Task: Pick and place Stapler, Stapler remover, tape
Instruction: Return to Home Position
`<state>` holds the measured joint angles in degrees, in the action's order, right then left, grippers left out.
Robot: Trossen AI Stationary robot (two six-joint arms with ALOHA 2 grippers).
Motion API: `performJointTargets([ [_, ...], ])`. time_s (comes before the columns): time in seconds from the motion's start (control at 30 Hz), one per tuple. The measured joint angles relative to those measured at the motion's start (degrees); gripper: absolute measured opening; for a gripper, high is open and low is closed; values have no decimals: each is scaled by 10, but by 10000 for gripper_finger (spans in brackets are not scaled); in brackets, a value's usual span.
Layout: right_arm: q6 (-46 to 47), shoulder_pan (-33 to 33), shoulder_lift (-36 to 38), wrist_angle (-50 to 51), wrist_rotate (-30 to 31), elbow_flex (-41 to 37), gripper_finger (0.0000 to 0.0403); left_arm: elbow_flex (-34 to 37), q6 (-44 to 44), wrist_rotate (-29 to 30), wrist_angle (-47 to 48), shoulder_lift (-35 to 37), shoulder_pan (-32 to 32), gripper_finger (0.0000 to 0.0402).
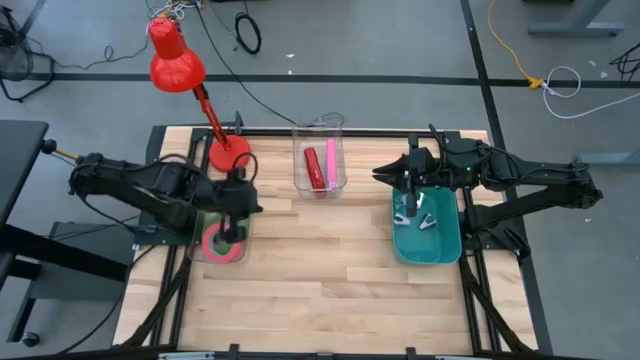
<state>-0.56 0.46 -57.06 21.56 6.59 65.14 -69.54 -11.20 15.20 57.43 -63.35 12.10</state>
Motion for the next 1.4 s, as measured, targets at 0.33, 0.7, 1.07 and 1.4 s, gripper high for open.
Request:
performJointTargets([
  [0.33,1,0,0,0,0,0,57,37,92,-39,-212,0,-63,2],
  [0.7,0,0,0,-1,0,0,57,192,89,-85,-455,0,-89,1],
  [1.07,-1,0,0,-1,0,0,57,344,49,-121,-614,0,-91,1],
  [1.4,0,0,0,-1,0,0,57,503,10,-159,-840,11,-91,1],
])
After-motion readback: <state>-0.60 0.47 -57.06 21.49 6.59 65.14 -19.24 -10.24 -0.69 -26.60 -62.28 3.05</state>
